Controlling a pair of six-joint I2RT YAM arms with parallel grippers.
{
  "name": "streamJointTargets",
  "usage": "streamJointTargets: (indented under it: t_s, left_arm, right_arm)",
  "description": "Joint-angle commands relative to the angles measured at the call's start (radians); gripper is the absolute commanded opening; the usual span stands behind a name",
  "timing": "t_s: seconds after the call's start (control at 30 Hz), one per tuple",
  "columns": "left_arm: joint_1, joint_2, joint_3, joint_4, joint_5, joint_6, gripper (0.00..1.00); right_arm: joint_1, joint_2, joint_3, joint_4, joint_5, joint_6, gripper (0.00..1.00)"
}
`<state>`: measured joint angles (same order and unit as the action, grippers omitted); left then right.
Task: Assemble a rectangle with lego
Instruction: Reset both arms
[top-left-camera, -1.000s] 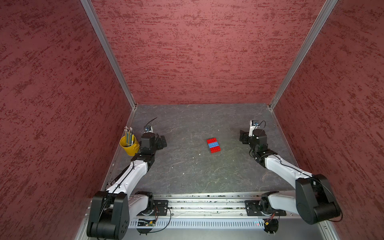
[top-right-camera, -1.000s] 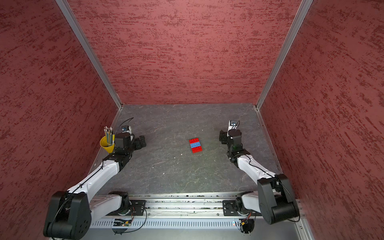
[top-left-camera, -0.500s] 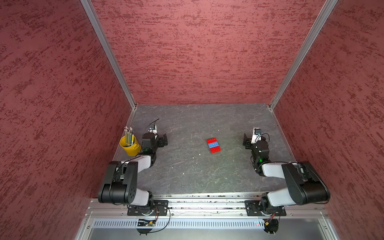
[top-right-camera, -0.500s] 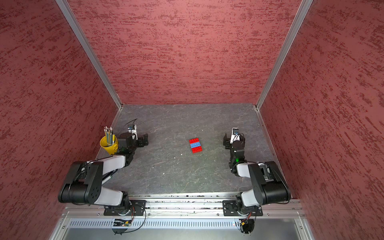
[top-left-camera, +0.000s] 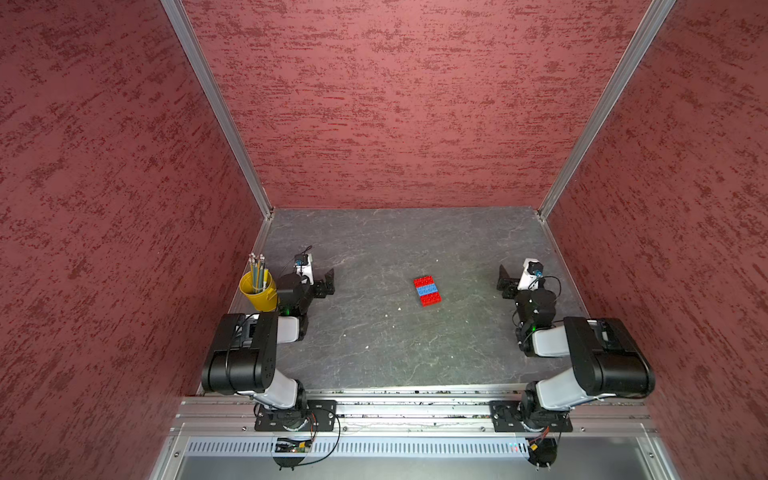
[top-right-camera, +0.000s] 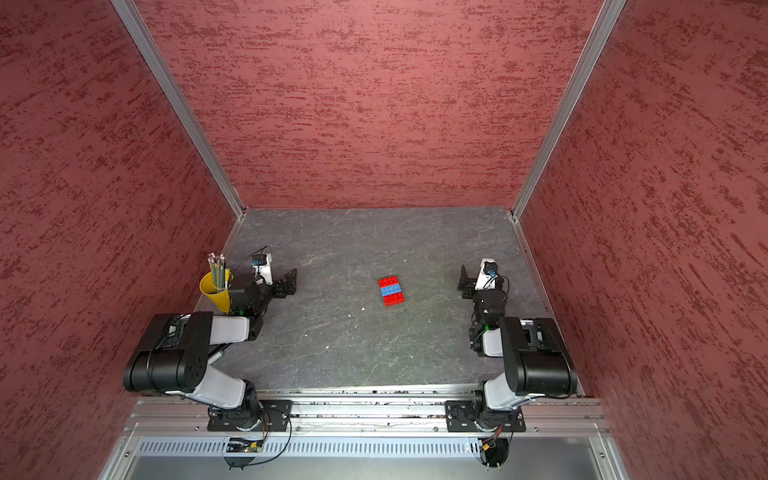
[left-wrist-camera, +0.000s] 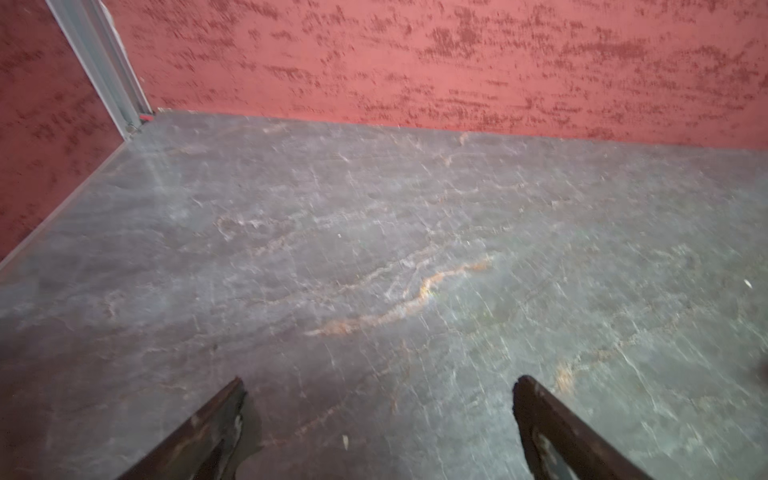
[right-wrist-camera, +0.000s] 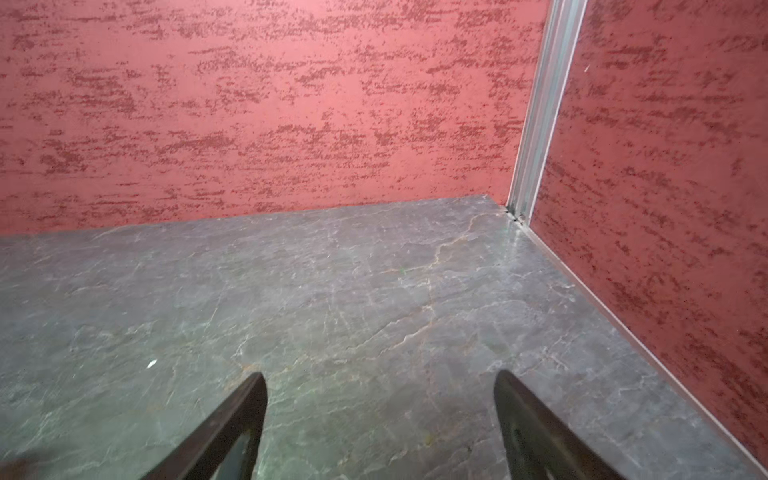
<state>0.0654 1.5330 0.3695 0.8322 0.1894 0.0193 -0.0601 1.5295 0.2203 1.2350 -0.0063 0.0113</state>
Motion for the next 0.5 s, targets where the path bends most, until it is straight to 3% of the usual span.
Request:
streamJointTargets:
  t_s: [0.0, 0.07, 0.13, 0.2, 0.47]
  left_arm:
    - [-0.001, -0.003, 0.003, 0.066, 0.036, 0.02, 1.0]
    - [0.0, 0.0, 0.002, 0.076, 0.031, 0.018, 1.0]
    - [-0.016, 0.001, 0.011, 0.058, -0.067, 0.0, 1.0]
    - [-0.022, -0.001, 0.01, 0.054, -0.083, 0.003, 1.0]
    - [-0.022, -0.002, 0.011, 0.054, -0.084, 0.003, 1.0]
  right_arm:
    - [-0.006, 0.008, 0.0, 0.076, -0.048, 0.009, 0.84]
    - [-0.009, 0.011, -0.001, 0.082, -0.049, 0.011, 0.87]
    - [-0.009, 0.012, -0.001, 0.085, -0.051, 0.01, 0.91]
    - [-0.01, 0.011, -0.001, 0.083, -0.052, 0.013, 0.97]
    - [-0.012, 0.009, -0.002, 0.084, -0.054, 0.012, 0.99]
